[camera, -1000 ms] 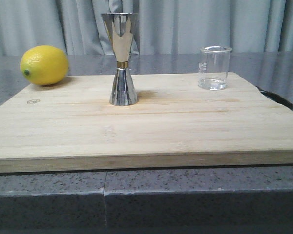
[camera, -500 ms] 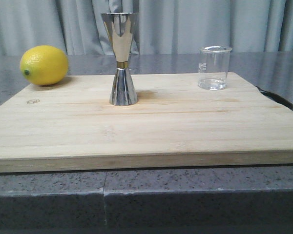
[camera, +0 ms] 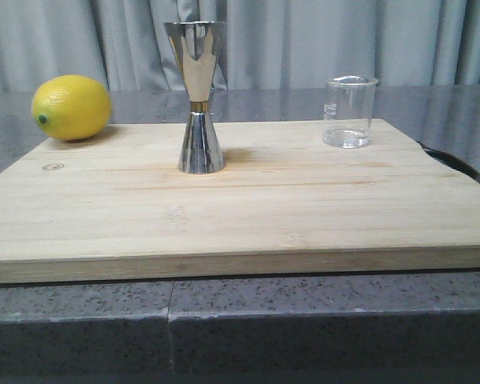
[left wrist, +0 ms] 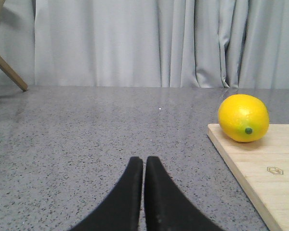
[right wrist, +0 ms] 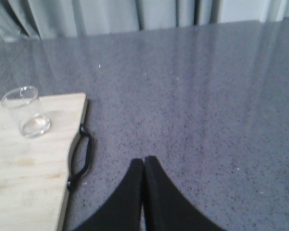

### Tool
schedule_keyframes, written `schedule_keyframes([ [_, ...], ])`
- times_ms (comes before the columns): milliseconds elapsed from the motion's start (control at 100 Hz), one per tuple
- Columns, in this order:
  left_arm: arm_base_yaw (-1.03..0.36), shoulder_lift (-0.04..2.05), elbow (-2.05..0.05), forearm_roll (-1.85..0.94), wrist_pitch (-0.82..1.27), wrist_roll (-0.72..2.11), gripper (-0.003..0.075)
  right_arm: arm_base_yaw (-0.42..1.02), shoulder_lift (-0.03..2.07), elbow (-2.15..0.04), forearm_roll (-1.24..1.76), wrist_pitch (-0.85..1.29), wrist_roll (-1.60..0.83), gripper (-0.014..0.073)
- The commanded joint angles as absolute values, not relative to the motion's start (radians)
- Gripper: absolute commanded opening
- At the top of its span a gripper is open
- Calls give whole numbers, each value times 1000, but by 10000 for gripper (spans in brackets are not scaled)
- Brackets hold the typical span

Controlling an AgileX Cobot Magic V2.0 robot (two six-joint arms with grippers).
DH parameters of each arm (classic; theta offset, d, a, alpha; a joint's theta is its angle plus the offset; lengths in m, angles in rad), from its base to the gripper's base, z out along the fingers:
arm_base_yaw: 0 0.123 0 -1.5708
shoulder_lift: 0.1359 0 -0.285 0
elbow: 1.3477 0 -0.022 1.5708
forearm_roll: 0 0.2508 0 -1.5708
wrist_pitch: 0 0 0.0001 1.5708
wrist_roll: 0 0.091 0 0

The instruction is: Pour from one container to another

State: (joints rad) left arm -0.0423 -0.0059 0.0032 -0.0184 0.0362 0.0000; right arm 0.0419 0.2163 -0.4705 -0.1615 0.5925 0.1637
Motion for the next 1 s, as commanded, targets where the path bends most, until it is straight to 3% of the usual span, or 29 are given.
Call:
schedule_keyframes([
  [0,-39,-32,9,-24,-42,0,-19,-2,143,-401,-132,401,165,-71],
  [460,-39,-32,9,-24,-42,0,-19,-11,-31,46,-114,-25,165,-71],
  [880,-39,-32,9,-24,-42,0,-19,-11,-31,43,-114,0,165,-71],
  [990,-39,-32,9,-24,-42,0,-19,-11,-31,43,-55,0,70,-71],
])
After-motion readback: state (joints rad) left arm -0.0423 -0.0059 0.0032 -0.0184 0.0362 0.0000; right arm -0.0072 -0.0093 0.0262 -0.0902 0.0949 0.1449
